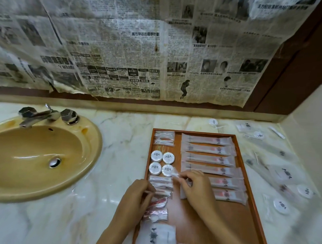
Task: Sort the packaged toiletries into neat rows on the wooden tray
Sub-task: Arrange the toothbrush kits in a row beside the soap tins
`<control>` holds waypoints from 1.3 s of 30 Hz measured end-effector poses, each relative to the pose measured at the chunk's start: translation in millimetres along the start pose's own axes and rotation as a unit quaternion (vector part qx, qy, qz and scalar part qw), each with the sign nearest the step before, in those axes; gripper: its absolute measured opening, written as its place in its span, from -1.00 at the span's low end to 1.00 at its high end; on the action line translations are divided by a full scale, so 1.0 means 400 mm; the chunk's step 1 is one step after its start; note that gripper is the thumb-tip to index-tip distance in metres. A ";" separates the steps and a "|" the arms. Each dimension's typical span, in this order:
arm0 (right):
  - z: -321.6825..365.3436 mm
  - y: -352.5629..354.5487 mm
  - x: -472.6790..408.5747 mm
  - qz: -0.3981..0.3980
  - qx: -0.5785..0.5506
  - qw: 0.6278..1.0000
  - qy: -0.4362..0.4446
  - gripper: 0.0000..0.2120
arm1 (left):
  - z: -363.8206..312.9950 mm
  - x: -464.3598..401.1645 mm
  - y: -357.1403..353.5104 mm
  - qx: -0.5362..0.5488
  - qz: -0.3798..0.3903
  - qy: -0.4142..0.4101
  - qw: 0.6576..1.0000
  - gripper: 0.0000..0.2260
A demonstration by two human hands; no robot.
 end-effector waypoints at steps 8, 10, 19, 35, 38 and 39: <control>0.040 -0.012 0.055 -0.027 0.030 0.999 0.000 -0.89 | 0.014 0.048 -0.026 -0.059 0.007 -0.114 0.992 -0.94; 0.047 -0.013 0.065 -0.027 0.036 0.999 -0.001 -0.88 | 0.026 0.054 -0.035 -0.065 0.018 -0.121 0.990 -0.94; 0.094 -0.016 0.088 -0.058 0.064 0.996 -0.018 -0.83 | 0.051 0.076 -0.037 -0.070 0.042 -0.135 0.987 -0.87; 0.146 -0.127 0.010 0.009 0.210 0.978 0.009 -0.77 | 0.060 0.081 -0.045 -0.032 0.058 -0.121 0.990 -0.83; 0.137 -0.160 0.003 0.044 0.243 0.969 0.000 -0.73 | 0.077 0.075 -0.019 -0.033 0.015 -0.115 0.993 -0.82; 0.136 -0.170 0.002 0.050 0.250 0.967 0.001 -0.73 | 0.089 0.072 -0.009 -0.024 0.005 -0.096 0.995 -0.80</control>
Point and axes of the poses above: each hand's wrist, its own x-axis away from the middle knuckle, its own y-axis out of the back of the hand, z = x × y, the point moved 9 cm from there along -x, towards the middle knuckle, and after that the axes turned 8 degrees about -x, right-handed, at the moved point
